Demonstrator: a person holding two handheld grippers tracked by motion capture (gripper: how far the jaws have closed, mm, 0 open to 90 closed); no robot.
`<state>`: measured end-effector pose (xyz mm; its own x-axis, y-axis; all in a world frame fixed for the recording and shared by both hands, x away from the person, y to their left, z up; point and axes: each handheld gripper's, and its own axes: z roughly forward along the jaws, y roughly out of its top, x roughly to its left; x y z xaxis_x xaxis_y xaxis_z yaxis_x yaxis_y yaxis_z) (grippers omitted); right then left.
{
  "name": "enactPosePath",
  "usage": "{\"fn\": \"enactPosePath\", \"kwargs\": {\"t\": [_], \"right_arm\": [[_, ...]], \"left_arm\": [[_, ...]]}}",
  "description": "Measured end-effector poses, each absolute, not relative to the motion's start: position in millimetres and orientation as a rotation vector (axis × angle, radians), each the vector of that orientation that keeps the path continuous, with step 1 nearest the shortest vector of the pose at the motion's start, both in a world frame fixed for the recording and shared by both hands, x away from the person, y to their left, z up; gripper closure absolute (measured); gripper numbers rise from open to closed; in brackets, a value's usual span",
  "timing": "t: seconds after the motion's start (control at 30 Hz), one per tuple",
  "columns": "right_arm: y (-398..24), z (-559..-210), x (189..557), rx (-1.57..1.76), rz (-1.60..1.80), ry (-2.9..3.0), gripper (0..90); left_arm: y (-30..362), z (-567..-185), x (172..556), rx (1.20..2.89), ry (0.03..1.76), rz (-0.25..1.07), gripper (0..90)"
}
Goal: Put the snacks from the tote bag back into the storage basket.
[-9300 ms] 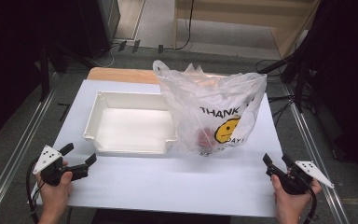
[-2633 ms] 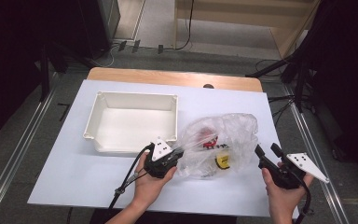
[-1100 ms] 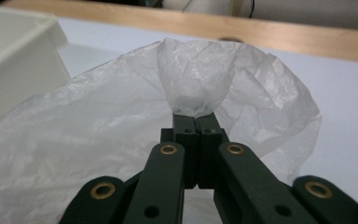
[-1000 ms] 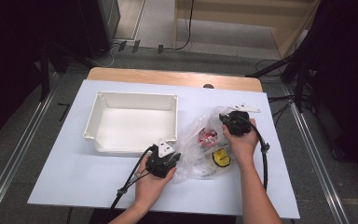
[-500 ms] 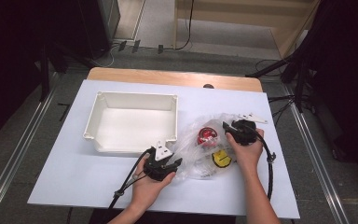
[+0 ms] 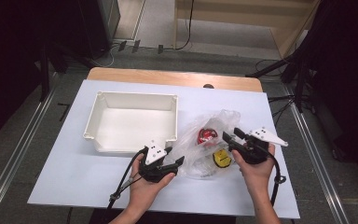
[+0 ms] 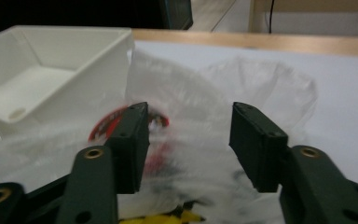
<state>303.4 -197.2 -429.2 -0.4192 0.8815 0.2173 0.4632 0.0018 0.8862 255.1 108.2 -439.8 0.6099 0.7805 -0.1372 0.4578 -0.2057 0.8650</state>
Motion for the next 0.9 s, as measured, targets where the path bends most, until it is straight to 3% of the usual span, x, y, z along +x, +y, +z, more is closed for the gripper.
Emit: {"fn": "enactPosePath", "kwargs": {"t": [0.13, 0.27, 0.4, 0.67, 0.7, 0.77, 0.8, 0.9], "right_arm": [[-191.3, -456.0, 299.9, 1.441, 1.358, 1.949, 73.9], [-180.0, -474.1, 295.5, 1.445, 1.251, 2.036, 83.9], [-171.8, -484.1, 293.6, 1.473, 1.198, 2.09, 90.0], [-165.1, -487.3, 289.1, 1.458, 1.133, 2.136, 90.0], [-166.2, -486.9, 288.6, 1.464, 1.143, 2.134, 87.8], [-169.0, -483.3, 285.6, 1.449, 1.193, 2.112, 81.3], [-171.3, -479.4, 283.7, 1.433, 1.226, 2.096, 79.2], [-178.1, -461.2, 277.0, 1.38, 1.295, 2.003, 74.8]], "left_arm": [[109.6, -431.0, 251.7, 1.826, 0.984, 0.425, 43.2], [106.7, -421.4, 248.6, 1.817, 0.94, 0.454, 45.7], [100.8, -415.5, 241.8, 1.778, 0.906, 0.485, 46.0], [88.7, -412.9, 237.3, 1.727, 0.86, 0.543, 46.3], [86.0, -416.0, 240.5, 1.759, 0.868, 0.552, 50.4], [82.8, -426.1, 248.0, 1.814, 0.899, 0.557, 72.0], [81.6, -431.6, 252.9, 1.843, 0.917, 0.543, 78.4], [77.6, -447.4, 264.0, 1.906, 0.979, 0.504, 84.5]]}}
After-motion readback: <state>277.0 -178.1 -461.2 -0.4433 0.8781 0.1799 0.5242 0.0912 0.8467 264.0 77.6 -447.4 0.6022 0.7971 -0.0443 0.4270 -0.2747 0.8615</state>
